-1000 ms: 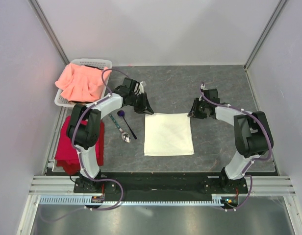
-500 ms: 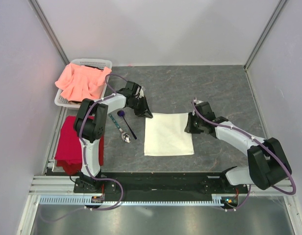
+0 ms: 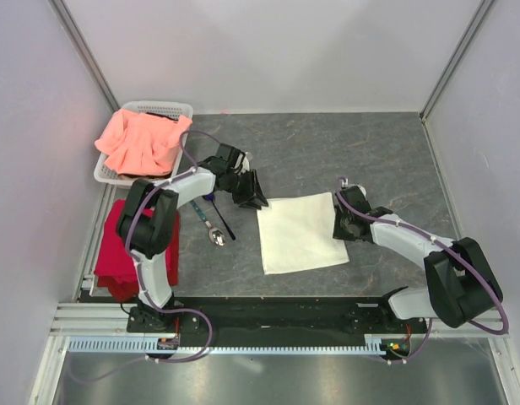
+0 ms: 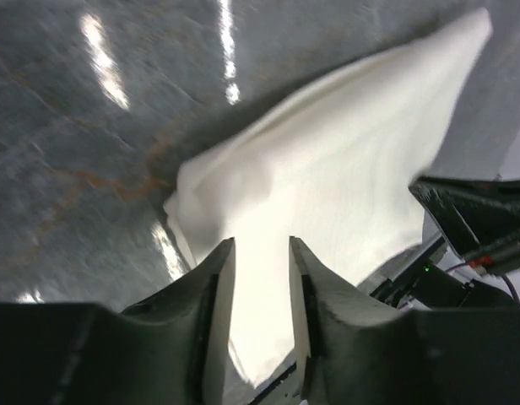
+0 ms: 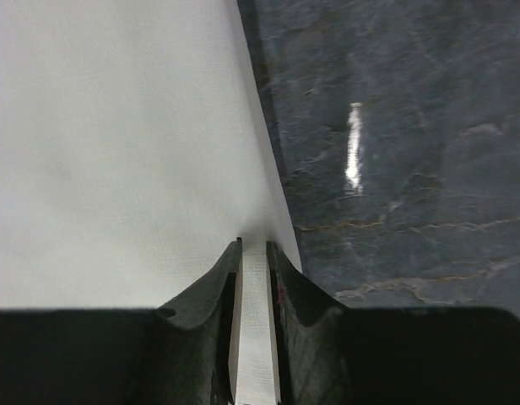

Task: Fold the napkin into a case and place the utensils inside
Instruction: Smooth out the lower triangle-folded napkin at the center of the board, then pick up the lower triangle-folded napkin from the center of the board.

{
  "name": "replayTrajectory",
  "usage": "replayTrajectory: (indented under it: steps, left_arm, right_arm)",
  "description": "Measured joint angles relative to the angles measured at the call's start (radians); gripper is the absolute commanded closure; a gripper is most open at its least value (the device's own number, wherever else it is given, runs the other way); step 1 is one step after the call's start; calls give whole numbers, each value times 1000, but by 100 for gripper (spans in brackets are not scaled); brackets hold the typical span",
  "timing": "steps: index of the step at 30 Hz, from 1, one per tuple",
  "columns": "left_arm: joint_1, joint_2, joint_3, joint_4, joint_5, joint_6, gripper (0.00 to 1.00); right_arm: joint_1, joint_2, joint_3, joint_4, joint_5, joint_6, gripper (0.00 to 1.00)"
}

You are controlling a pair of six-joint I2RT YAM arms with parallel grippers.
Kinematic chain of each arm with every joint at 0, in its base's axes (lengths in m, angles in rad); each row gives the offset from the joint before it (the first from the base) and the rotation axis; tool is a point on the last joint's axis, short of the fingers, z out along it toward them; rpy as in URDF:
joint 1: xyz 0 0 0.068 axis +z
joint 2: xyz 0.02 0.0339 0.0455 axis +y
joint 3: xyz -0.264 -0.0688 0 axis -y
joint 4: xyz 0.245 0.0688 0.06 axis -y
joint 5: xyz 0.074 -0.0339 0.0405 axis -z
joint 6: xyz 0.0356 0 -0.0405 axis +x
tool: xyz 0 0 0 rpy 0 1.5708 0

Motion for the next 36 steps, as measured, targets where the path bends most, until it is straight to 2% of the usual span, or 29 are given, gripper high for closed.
replayTrajectory:
  steps: [2, 4, 8, 14, 20, 22, 26, 32, 36]
  left_arm:
    - [-9, -76, -32, -6, -3, -3, 52]
    - [-10, -174, -57, -13, -9, -4, 51]
    - [19, -380, -78, -16, -14, -4, 51]
    - [115, -623, -181, -14, -19, -22, 51]
    - [232, -779, -327, -71, -20, -61, 51]
    - [260, -804, -348, -82, -15, -64, 51]
    - [312, -848, -385, -97, 15, -63, 51]
    - [335, -874, -434, -101, 60, -63, 51]
    - [339, -875, -459, -106, 84, -63, 51]
  right_arm:
    - [0, 0, 27, -58, 56, 0, 64]
    - [6, -8, 63, -107, 101, -12, 55]
    - [84, -35, 162, -189, 175, -40, 44]
    - [343, -9, 302, -230, 201, -17, 37]
    - [626, 214, 451, -254, 216, 68, 29]
    - [674, 275, 489, -261, 222, 84, 27]
    - [747, 395, 566, -269, 229, 119, 25]
    - [778, 457, 593, -285, 248, 155, 29]
    - [779, 463, 593, -284, 251, 175, 43]
